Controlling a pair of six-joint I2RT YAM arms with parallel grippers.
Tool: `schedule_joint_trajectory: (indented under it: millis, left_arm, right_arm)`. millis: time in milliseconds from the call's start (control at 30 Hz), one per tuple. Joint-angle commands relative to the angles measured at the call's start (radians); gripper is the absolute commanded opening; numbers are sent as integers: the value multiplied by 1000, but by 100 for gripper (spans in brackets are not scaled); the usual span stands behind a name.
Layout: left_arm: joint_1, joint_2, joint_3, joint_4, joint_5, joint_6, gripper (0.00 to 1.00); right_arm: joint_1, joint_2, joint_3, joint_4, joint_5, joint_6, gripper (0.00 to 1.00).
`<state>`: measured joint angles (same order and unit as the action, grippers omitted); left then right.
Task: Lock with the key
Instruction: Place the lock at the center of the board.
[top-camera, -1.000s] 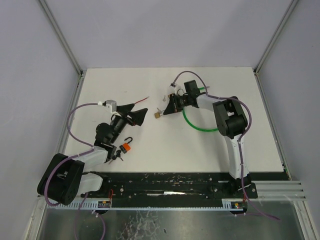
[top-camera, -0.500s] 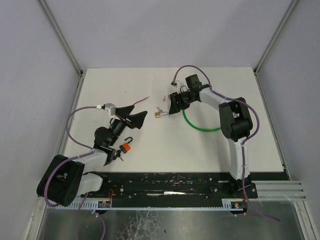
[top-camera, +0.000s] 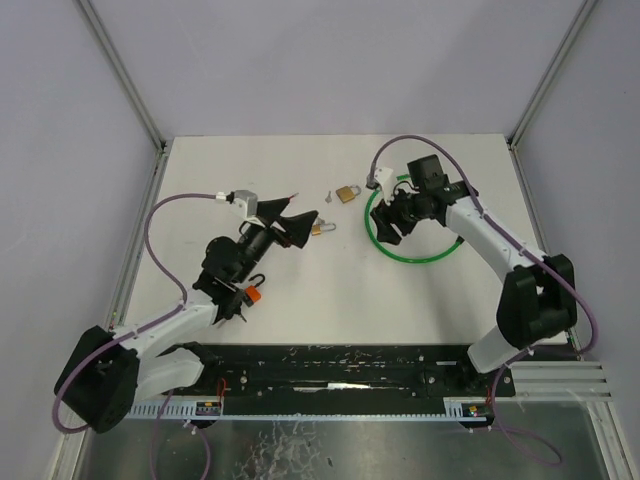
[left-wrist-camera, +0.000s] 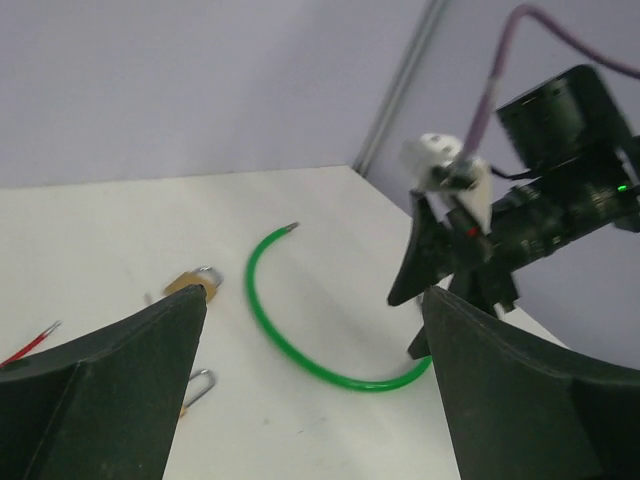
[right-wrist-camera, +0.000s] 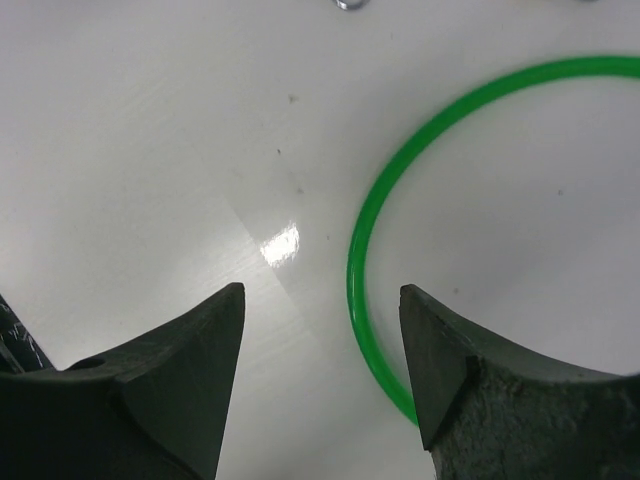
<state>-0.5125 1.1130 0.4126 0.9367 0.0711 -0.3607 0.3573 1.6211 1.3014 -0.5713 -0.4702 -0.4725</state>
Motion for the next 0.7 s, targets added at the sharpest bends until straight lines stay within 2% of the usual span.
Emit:
schedule_joint_trajectory:
  millis: [0,167,300,367,667]
  left_arm:
    - [-152,-67,117,-297,-252,202,88]
    - [-183,-72,117,-346,-325,249,88]
    - [-182,-69,85,-309,-373,300,95]
    - [-182,-54,90,-310,-359,307,100]
    - [-181,66,212,-431,-331,310,100]
  right_arm:
    - [-48,-142,-119,21,58,-88,70]
    - [-55,-196,-220,48,-2,-122,70]
    - [-56,-174,-241,61,-26,-141,69]
    - [-56,-156,-232,56,-14,-141,68]
    - [-43,-26,-248,115,45,-99,67]
